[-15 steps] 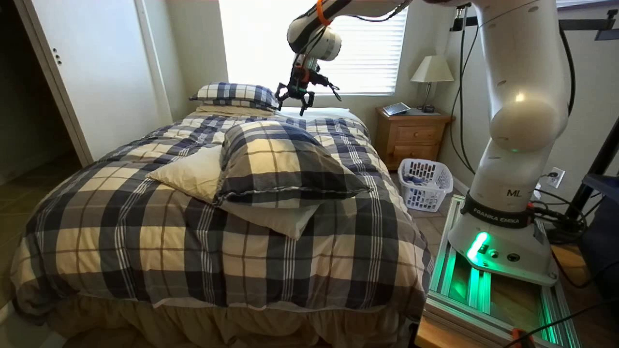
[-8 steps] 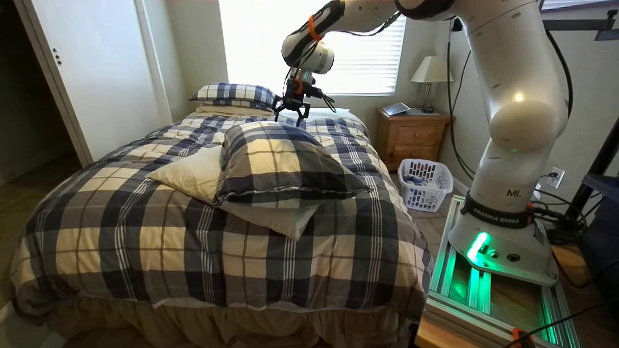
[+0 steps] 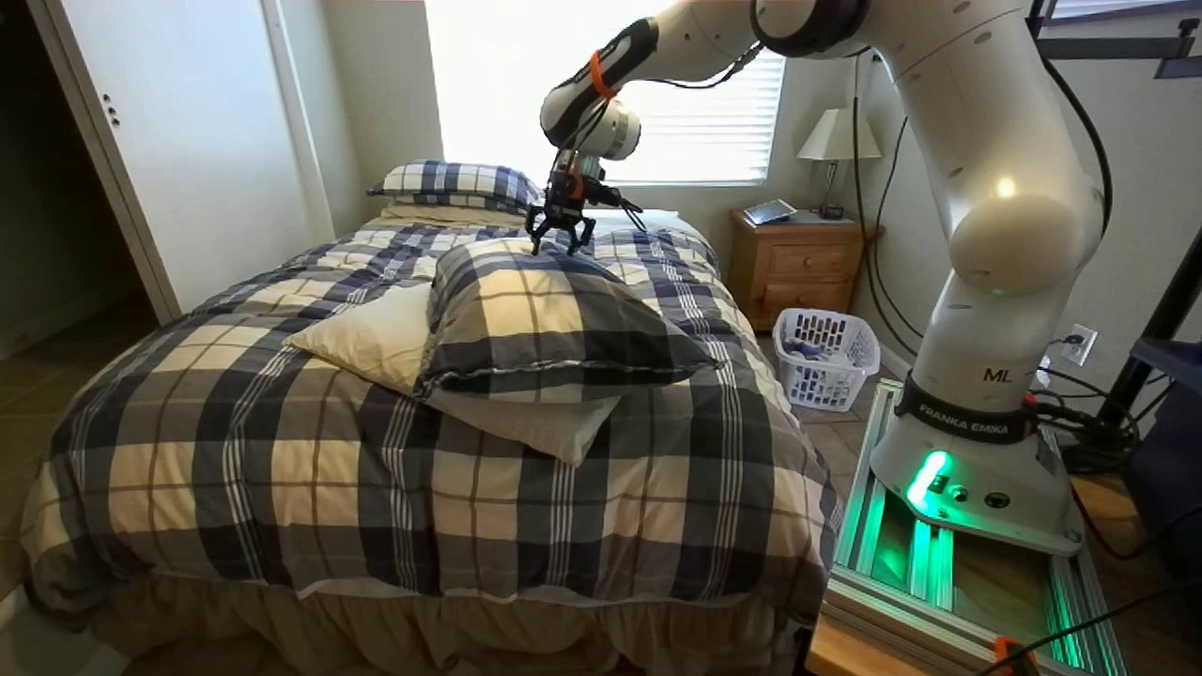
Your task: Pick up the checked black pillow and put it on top of the white pillow
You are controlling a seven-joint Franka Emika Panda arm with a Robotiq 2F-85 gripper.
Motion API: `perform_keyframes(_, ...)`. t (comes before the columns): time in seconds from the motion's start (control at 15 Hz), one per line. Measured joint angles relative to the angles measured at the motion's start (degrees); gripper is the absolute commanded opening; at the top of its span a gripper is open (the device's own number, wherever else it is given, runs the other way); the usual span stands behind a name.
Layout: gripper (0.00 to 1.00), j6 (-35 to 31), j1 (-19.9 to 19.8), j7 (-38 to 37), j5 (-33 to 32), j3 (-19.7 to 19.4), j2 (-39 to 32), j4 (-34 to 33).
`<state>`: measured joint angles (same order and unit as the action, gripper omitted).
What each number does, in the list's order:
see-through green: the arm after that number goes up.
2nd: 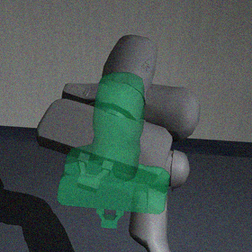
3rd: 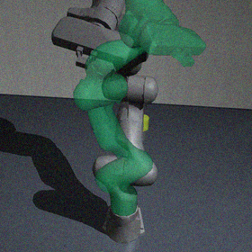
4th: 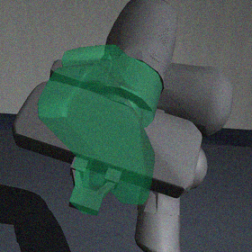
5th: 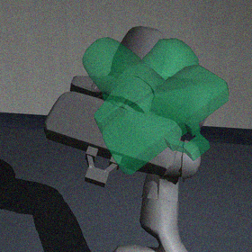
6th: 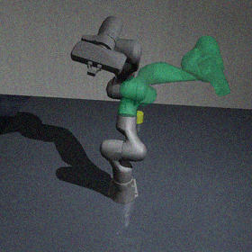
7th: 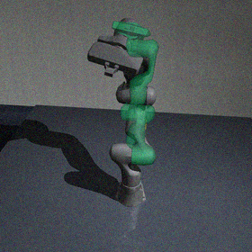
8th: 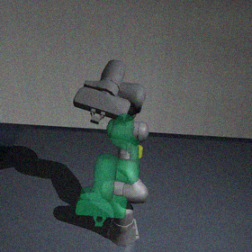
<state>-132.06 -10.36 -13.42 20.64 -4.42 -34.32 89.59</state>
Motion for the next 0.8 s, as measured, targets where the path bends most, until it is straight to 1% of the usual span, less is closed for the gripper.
perform_keyframes(0.2,0.25,0.00,-0.05,1.16,0.00,0.13,-0.43,-0.59)
perform_keyframes(0.27,0.17,0.00,-0.06,1.99,-0.01,0.19,-0.44,-0.65)
perform_keyframes(0.4,0.04,0.00,-0.06,4.20,-0.09,0.32,-0.44,-0.67)
perform_keyframes(0.47,0.01,0.00,-0.06,5.32,-0.11,0.41,-0.44,-0.67)
perform_keyframes(0.53,0.00,0.00,-0.06,6.32,-0.15,0.50,-0.44,-0.67)
perform_keyframes(0.8,0.01,0.02,-0.06,8.74,-0.18,0.71,-0.44,-0.67)
